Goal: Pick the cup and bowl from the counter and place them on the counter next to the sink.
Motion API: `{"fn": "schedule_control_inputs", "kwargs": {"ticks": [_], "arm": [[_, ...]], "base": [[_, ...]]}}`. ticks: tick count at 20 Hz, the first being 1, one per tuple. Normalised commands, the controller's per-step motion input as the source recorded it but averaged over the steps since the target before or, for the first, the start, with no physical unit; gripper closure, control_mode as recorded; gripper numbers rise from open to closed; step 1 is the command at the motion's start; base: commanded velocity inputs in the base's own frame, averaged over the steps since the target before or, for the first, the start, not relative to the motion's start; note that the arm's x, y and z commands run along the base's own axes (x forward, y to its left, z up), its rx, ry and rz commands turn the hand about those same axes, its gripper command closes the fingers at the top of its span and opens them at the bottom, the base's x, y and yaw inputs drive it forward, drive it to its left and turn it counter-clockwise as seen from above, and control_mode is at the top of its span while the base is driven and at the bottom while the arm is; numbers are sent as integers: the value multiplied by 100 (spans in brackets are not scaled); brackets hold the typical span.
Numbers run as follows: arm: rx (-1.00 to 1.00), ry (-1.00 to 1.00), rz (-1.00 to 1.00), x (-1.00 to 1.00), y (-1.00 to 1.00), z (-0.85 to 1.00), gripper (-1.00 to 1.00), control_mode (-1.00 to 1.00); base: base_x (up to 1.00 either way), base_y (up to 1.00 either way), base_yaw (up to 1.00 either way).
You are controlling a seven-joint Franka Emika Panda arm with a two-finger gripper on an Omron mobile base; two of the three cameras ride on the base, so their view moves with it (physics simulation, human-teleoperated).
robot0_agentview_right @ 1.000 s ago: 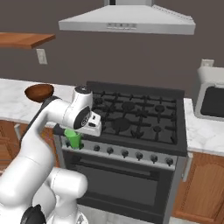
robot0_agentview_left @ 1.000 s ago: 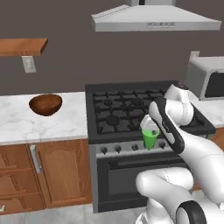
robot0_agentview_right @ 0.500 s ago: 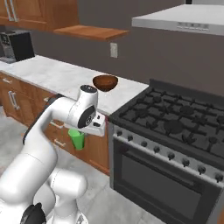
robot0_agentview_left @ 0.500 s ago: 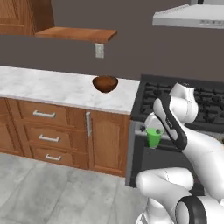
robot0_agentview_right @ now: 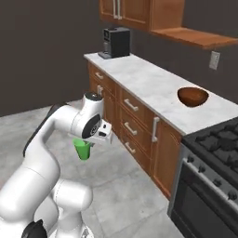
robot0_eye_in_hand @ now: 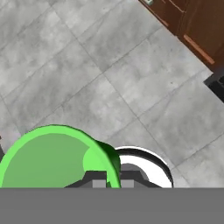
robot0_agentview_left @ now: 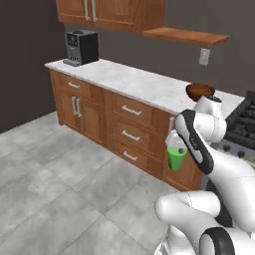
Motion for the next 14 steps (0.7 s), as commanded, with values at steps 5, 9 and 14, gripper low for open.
{"fn": "schedule_control_inputs", "kwargs": {"ticks": [5, 9, 14], "arm": [[0, 0, 0, 0, 0, 0, 100, 100], [0, 0, 0, 0, 0, 0, 100, 100], [0, 0, 0, 0, 0, 0, 100, 100]], "base": [[-31, -10, 79], [-39, -22, 78], [-39, -21, 76]]}}
